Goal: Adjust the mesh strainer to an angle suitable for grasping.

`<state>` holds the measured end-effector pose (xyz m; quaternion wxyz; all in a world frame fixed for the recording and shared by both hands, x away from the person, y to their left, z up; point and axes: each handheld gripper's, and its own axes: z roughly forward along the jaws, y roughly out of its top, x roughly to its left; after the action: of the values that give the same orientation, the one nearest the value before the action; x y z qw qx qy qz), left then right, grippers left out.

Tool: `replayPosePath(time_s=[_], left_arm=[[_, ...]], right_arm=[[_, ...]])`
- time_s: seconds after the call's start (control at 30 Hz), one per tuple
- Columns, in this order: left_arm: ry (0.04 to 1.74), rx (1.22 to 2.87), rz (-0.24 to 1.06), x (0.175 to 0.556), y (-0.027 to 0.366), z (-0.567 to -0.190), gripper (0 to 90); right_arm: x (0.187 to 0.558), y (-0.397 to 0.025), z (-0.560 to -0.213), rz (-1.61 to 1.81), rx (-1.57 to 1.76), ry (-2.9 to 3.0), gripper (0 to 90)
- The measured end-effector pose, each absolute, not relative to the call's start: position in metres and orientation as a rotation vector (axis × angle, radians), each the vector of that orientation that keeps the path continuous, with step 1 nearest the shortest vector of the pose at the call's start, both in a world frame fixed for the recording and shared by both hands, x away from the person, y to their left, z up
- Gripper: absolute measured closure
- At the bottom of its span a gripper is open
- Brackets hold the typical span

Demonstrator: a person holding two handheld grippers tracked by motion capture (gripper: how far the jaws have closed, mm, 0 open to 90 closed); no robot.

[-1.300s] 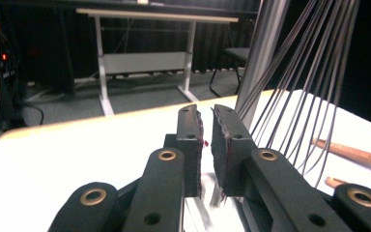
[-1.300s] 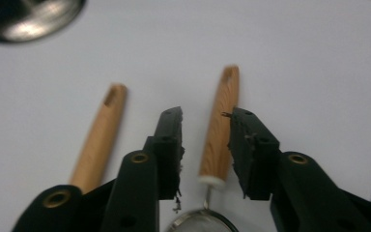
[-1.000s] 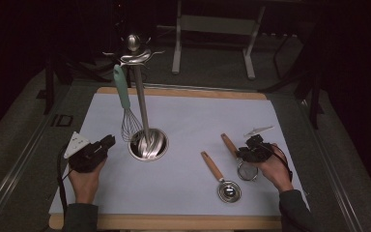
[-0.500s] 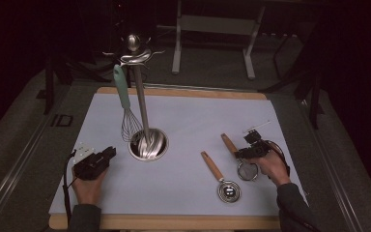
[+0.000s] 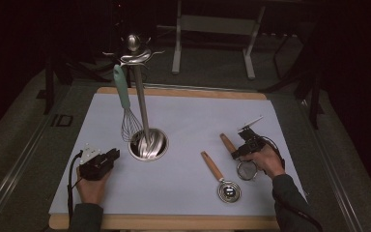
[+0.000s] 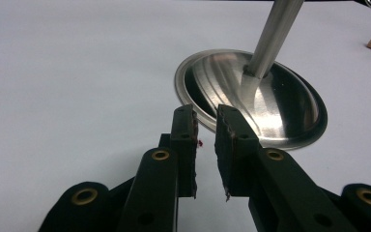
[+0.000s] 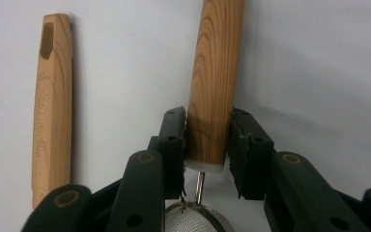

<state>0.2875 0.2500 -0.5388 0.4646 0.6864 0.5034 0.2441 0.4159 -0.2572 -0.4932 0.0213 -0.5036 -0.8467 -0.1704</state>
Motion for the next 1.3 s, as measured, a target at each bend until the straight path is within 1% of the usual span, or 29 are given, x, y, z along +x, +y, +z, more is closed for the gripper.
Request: replayPosePath(time_s=[0.07, 0.3, 1.3], left_arm=[[1.236, 1.682, 0.602, 0.287, 0.25, -0.539, 78.5], [1.234, 1.683, 0.603, 0.287, 0.25, -0.539, 78.5], [1.226, 1.691, 0.615, 0.286, 0.249, -0.539, 78.0]], right_arm=[[0.416, -0.256, -0.493, -0.538, -1.545, -2.612, 70.8], [0.413, -0.248, -0.491, -0.528, -1.513, -2.649, 70.9], [0.394, -0.225, -0.458, -0.718, -1.302, -2.723, 71.0]])
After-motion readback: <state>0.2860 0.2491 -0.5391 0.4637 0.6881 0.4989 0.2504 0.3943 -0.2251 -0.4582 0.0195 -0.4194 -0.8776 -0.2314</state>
